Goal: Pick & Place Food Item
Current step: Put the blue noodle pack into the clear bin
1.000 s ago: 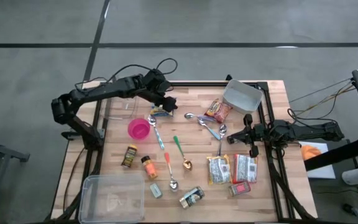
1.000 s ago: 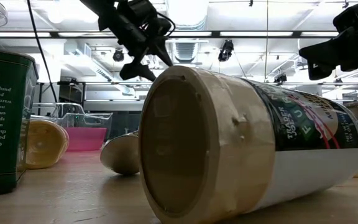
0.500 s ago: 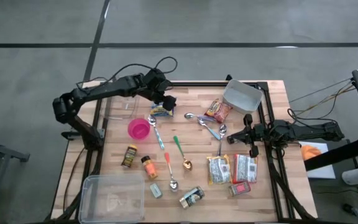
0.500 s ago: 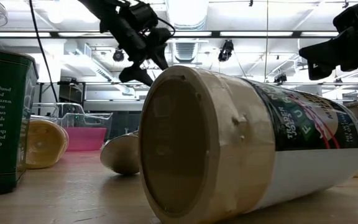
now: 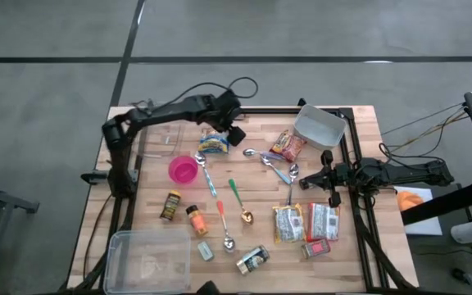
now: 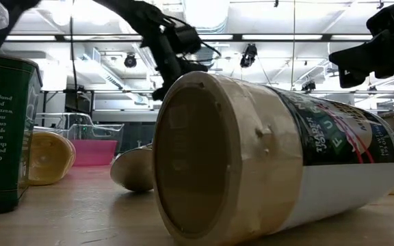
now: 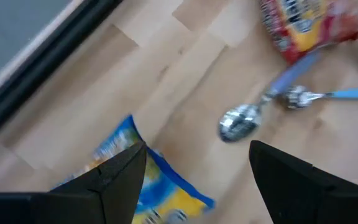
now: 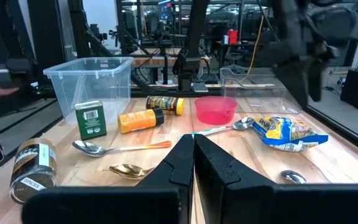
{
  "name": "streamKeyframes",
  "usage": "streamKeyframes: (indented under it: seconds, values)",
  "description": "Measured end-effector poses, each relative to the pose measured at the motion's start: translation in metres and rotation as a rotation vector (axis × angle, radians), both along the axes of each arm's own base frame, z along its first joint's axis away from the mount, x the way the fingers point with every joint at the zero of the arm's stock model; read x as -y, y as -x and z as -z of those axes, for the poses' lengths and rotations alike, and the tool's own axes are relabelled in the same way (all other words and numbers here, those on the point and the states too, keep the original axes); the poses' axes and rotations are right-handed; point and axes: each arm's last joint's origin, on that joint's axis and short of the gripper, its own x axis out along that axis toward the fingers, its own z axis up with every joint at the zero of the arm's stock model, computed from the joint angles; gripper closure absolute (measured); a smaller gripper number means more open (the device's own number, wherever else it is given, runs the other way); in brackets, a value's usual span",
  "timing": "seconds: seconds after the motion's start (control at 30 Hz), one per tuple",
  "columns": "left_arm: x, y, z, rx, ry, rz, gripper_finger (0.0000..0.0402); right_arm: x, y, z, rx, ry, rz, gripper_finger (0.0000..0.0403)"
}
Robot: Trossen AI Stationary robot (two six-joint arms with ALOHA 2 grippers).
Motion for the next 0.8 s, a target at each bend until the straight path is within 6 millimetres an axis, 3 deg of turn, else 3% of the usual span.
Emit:
streamKeyframes:
  seconds: [0.23,0.8]
  values:
    - [-0.017,-0.012,0.023,-0.114,0.021,0.029,0.0116,0.000,0.000,0.000,0.000,0.000,-0.001,0.0393]
    - [-0.042,-0.008,0.068,-0.196,0.041,0.030,0.0116,0.000,0.000,0.000,0.000,0.000,-0.001,0.0393]
